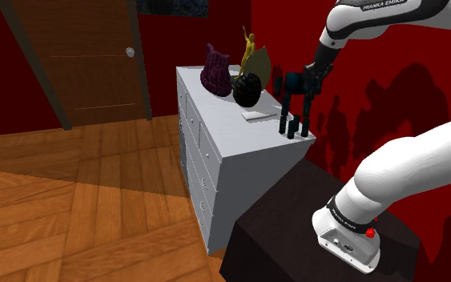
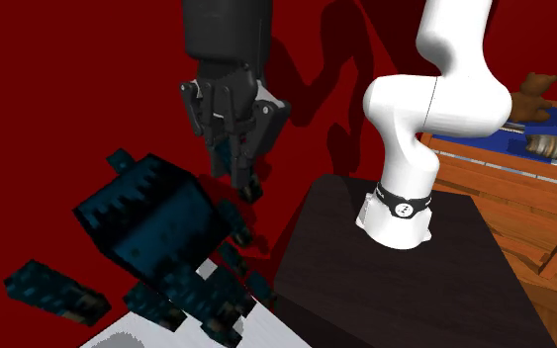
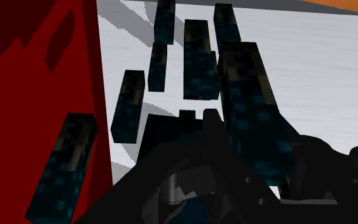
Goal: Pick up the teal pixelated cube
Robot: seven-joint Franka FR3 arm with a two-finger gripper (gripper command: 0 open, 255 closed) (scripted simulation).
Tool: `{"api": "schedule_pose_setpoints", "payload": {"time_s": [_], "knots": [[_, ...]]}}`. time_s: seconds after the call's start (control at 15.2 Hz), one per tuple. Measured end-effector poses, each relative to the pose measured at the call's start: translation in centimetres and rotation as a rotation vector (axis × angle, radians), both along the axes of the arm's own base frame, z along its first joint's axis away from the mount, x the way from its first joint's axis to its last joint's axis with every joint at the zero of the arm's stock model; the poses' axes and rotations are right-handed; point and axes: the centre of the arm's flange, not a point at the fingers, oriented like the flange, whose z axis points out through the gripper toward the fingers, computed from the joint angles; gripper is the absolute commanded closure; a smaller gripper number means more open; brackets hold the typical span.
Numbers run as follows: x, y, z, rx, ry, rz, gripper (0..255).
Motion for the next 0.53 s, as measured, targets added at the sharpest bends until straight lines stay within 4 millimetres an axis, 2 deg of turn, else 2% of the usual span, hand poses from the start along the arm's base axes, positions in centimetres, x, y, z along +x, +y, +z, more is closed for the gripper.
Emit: {"api": "schedule_pose_setpoints", "payload": {"time_s": [0.53], "knots": [[-0.1,-0.1,4.0,0.000,0.000,0.000,255]]}}
